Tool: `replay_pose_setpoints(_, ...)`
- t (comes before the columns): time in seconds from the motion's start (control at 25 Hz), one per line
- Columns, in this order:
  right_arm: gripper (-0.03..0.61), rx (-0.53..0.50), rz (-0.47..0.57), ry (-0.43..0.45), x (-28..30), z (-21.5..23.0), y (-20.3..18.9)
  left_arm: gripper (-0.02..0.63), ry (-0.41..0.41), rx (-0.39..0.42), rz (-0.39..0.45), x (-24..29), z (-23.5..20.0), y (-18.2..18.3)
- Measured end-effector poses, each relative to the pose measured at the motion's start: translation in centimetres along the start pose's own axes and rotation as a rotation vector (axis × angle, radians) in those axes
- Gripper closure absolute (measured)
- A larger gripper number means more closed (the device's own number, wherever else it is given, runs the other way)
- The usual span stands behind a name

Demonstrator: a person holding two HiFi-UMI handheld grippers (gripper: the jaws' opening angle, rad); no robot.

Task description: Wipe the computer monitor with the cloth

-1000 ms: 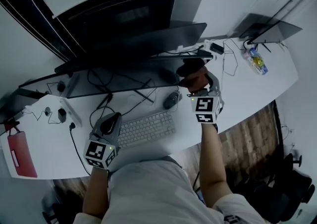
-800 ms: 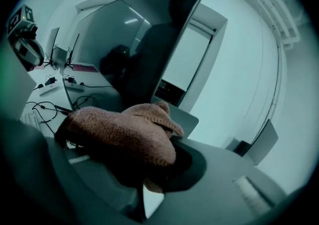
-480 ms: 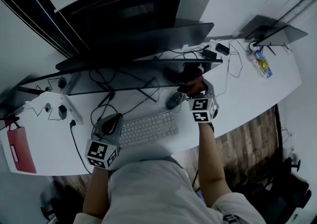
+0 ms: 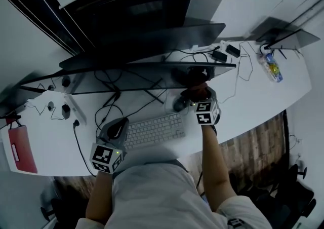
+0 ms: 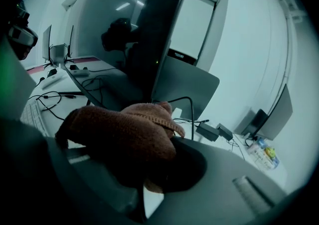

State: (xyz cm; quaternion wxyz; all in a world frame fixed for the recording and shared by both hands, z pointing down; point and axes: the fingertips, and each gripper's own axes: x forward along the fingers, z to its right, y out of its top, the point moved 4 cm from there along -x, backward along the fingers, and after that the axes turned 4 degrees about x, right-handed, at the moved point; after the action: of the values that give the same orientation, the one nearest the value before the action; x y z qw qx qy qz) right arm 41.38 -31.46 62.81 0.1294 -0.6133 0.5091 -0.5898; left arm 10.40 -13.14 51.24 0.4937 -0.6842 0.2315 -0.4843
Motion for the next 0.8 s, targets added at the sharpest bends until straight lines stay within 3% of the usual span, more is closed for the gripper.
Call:
replay_pose_setpoints(0.2, 0.54, 0.042, -0.043, 0.025, 1.1, -1.0, -1.9, 0.604, 0.002, -0.003, -0.008, 0.1, 0.1, -0.3)
replay_pose_setpoints(0.48, 0.54, 0.246, -0.053, 0.13, 1.7, -3.6, -2.4, 0.604, 0.016, -0.02, -0.014, -0.5, -0.3, -1.0)
replay_pose_setpoints(0.8, 0.54, 0.406, -0.092, 0.184, 2.1, -4.5, -2.3, 0.604, 0.045, -0.047, -0.015, -2.1, -1.1, -2.2)
